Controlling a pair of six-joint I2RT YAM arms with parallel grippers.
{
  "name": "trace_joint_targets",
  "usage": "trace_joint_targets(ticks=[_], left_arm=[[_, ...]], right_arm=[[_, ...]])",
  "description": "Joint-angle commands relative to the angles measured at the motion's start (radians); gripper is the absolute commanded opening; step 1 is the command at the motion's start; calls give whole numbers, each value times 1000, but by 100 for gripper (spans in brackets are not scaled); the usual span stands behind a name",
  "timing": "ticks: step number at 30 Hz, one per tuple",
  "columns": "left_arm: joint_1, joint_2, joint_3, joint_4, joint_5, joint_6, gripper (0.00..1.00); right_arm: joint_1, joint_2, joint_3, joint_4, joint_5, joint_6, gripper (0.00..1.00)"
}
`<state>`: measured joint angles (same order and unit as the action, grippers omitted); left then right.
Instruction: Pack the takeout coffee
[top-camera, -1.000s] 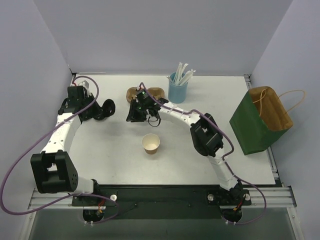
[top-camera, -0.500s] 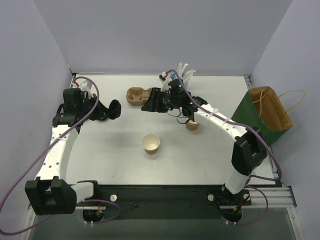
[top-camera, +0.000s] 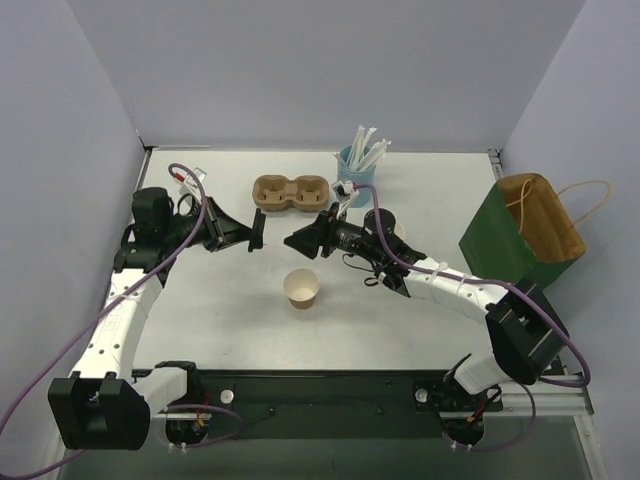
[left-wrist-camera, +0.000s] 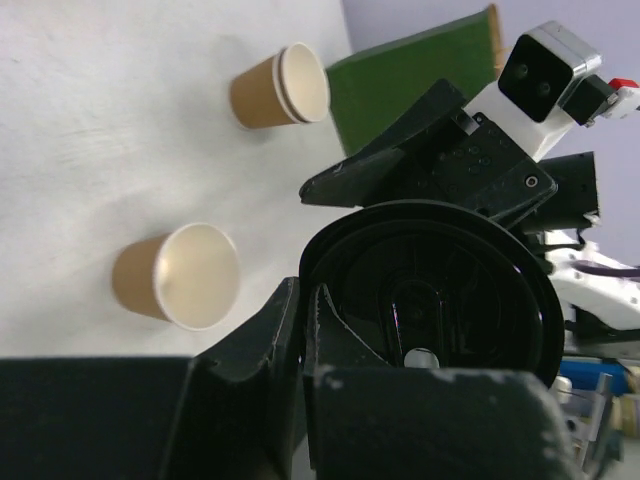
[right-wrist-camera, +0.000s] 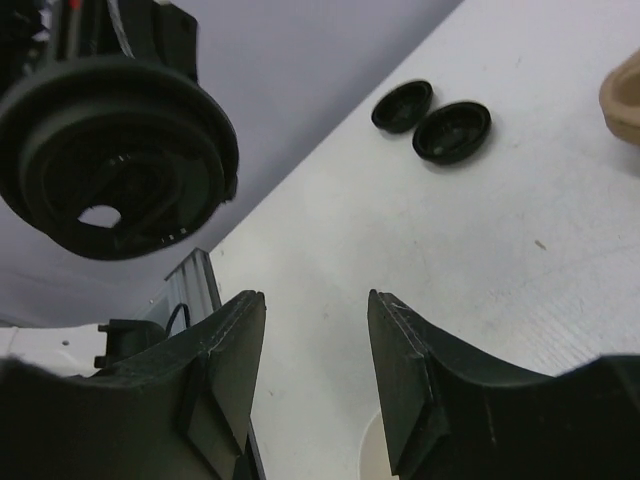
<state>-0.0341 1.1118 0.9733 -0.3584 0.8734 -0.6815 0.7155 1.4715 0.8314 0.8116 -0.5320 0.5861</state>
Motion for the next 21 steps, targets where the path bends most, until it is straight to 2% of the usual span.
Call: trace_joint_targets(ticks=[1,6,12,16,21], left_arm=[[-3,-53,-70,269,142,-210,0],[-4,-75,-74,265,113,-237,0],[-4,-76,-104,318,92,-286,0],[-4,-87,-133,395,85,-340,0],[-10,-98,-140,407,72,-358,0]], right_arm=[[35,-57,21,330,-12,-18,46],[134,-99,8,299,58,-198,46],[176,-105,24,333,66,-204,46],[203,-102,47,301,75,-235,46],[228,-82,81,258,121,-259,43]])
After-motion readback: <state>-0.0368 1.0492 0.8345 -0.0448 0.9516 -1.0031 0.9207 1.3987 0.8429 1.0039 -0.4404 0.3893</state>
